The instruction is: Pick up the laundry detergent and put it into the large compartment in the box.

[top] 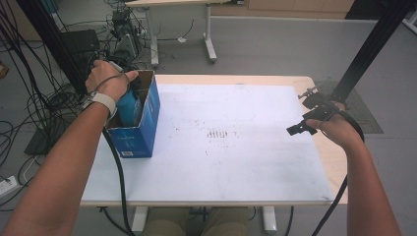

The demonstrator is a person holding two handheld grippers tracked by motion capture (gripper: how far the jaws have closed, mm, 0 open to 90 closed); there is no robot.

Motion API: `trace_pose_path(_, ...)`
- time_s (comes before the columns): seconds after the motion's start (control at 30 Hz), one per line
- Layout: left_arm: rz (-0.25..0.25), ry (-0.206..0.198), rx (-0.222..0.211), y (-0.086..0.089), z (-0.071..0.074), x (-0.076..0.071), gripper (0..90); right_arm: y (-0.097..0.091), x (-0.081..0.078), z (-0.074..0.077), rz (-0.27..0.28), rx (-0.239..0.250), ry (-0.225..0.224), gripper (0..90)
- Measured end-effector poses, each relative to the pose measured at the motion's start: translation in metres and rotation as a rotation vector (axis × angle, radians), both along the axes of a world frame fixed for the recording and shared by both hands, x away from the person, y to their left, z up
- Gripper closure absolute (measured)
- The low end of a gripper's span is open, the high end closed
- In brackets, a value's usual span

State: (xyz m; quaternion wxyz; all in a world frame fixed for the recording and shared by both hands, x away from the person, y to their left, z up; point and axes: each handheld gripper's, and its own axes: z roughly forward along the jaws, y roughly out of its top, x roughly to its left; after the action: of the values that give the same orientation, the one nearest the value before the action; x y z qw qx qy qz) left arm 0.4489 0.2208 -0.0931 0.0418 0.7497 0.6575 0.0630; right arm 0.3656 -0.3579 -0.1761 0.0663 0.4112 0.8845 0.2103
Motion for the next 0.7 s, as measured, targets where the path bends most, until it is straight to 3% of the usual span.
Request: trace_pose_path(0.7, -0.003, 0.001, 0.006, 0.001, -0.025, 0.0, 38.2, -0.002, -0.001, -0.005, -0.007, 0.001, 0.012, 8.2)
